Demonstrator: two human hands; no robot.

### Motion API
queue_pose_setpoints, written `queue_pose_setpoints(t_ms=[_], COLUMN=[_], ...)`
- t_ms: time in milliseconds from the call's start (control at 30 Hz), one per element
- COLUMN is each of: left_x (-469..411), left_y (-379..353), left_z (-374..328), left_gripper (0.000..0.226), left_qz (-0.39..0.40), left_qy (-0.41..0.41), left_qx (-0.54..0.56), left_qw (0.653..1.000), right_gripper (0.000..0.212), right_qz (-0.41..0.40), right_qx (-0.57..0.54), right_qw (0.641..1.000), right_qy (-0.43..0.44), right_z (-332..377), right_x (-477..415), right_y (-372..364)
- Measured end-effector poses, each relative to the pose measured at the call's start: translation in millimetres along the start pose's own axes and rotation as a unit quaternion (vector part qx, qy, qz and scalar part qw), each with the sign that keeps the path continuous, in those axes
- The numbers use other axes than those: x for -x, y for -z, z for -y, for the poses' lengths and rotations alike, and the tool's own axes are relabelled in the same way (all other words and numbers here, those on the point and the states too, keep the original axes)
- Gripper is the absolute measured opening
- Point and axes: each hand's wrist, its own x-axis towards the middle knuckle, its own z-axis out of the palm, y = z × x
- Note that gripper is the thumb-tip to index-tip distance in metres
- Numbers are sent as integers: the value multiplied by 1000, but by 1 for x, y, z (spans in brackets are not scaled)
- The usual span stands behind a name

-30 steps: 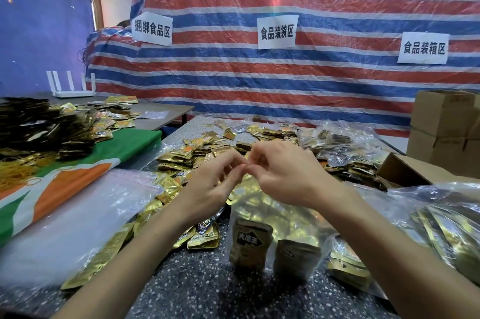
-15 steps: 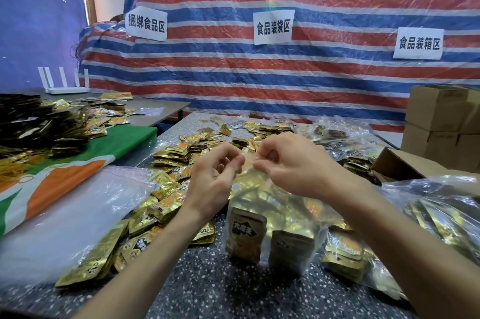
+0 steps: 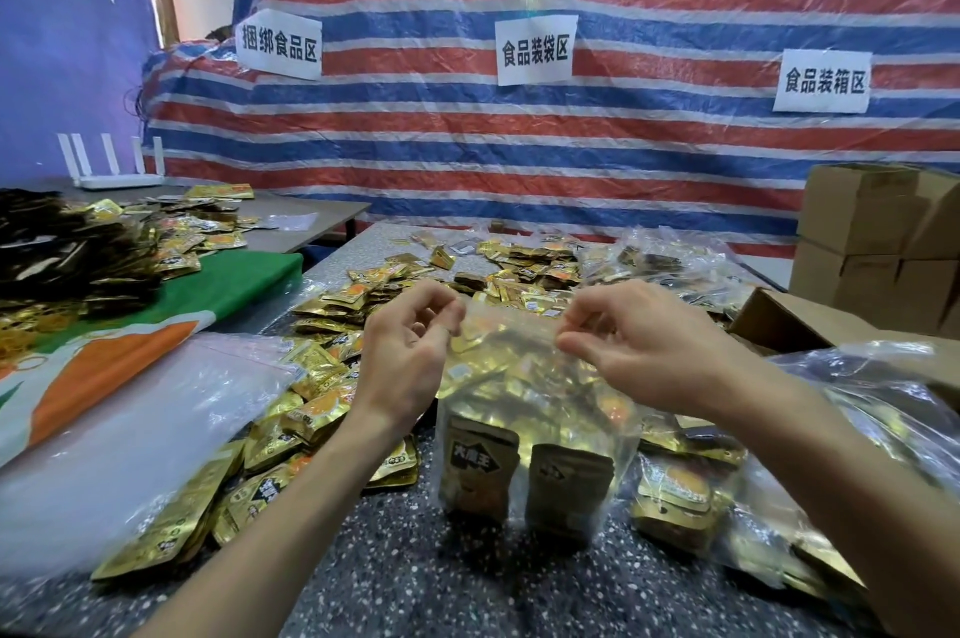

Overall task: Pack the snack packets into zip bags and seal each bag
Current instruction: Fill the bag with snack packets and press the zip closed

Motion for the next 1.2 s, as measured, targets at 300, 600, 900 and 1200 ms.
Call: queue_pose_setpoints(t_ms=[300, 600, 900, 1200], left_x=[-7, -10, -12, -5], left_y=[0, 1, 4, 6], left_z=[4, 12, 18, 9], left_gripper=[23, 23, 20, 17], left_qz=[-21, -27, -31, -27], left_qy=[1, 3, -5, -16], left_qx=[-5, -8, -7, -16], left_qw=[1000, 1000, 999, 999], right_gripper=[12, 9, 12, 13], right_qz=[-3, -17, -22, -69], right_qx=[22, -12, -65, -55], right_qw=[999, 999, 997, 996], right_qy=[-24, -28, -28, -9], right_z=[-19, -36, -48, -49], right_x=[12, 22, 27, 28], right_y=[12, 17, 19, 17])
